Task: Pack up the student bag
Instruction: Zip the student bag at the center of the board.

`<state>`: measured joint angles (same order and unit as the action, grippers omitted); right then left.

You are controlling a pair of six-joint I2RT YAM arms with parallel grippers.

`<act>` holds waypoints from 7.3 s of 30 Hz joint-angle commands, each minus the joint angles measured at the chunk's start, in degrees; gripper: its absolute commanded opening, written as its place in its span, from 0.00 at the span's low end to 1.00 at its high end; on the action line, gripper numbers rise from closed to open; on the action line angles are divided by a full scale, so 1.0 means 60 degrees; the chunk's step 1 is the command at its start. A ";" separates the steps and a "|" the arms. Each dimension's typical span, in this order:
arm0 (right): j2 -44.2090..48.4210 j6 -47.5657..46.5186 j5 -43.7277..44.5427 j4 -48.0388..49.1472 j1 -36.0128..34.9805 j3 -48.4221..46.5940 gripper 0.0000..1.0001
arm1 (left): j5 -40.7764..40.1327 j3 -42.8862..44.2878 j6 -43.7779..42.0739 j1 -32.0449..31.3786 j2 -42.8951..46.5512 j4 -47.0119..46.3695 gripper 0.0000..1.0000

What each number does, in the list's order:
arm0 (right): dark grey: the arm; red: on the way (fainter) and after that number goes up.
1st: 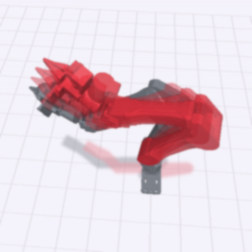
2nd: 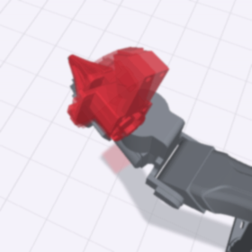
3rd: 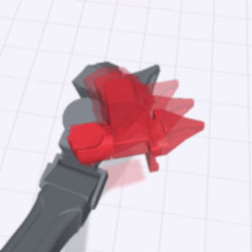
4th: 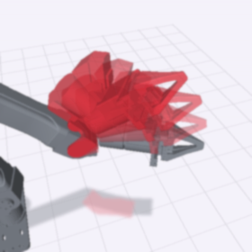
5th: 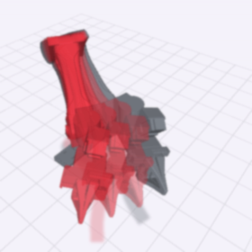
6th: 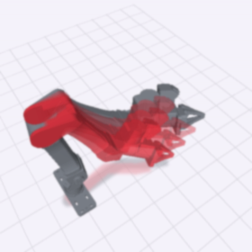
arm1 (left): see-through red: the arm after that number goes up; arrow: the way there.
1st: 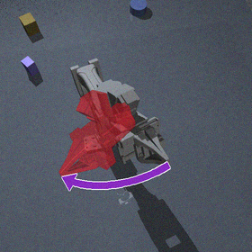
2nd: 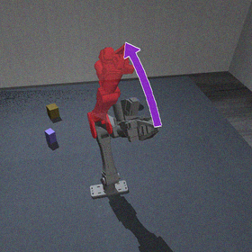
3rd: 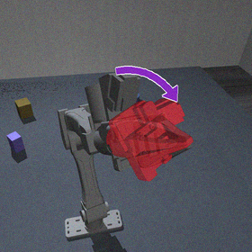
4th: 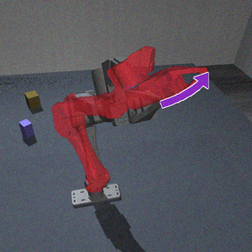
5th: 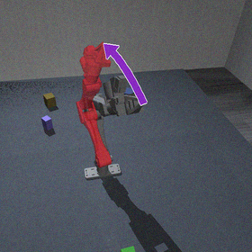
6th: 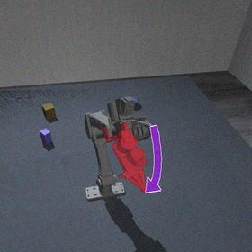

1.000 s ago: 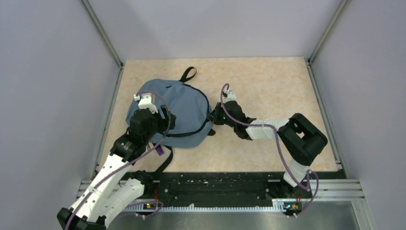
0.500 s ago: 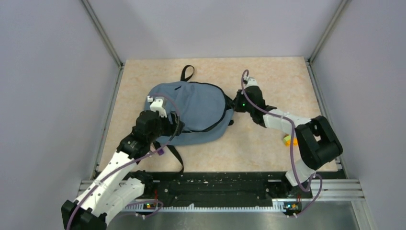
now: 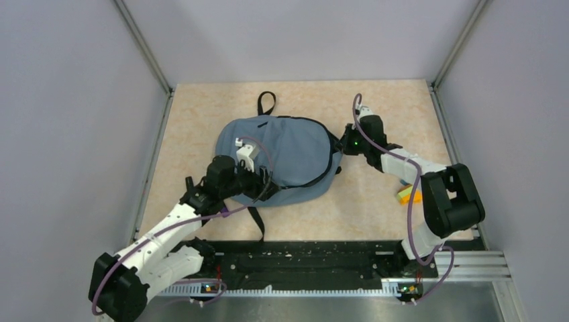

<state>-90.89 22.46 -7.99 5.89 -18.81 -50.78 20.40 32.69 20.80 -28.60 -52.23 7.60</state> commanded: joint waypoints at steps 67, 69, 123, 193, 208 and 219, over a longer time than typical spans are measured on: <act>0.1426 0.2021 0.1783 0.2140 -0.1187 0.1737 0.00 | -0.0202 0.2872 0.2214 -0.3681 -0.5231 -0.6059 0.00; 0.1477 0.2179 0.1913 0.2358 -0.1282 0.1908 0.00 | -0.0221 0.3338 0.2288 -0.3724 -0.5747 -0.6391 0.00; 0.8098 -0.6058 -0.0804 0.5120 -0.3677 0.6554 0.54 | -0.0998 0.3956 0.2402 -0.3363 -0.3858 -0.2196 0.00; 0.6411 -0.4380 0.4417 0.5137 -0.4217 0.5632 0.00 | -0.4437 0.1005 0.3096 -0.0943 -0.2543 -0.0995 0.00; 0.4450 -0.3018 0.1665 0.6826 -0.0391 0.4759 0.00 | -0.3957 0.1101 0.1024 0.0206 -0.1691 -0.0091 0.00; 0.5789 -0.1714 -0.0432 0.3667 -0.0381 0.4109 0.20 | -0.3083 0.1784 0.0174 0.0060 -0.1725 -0.0006 0.67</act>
<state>-60.93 7.14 -7.84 37.39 -21.21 -22.76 3.40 40.10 25.15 -28.03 -63.88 8.34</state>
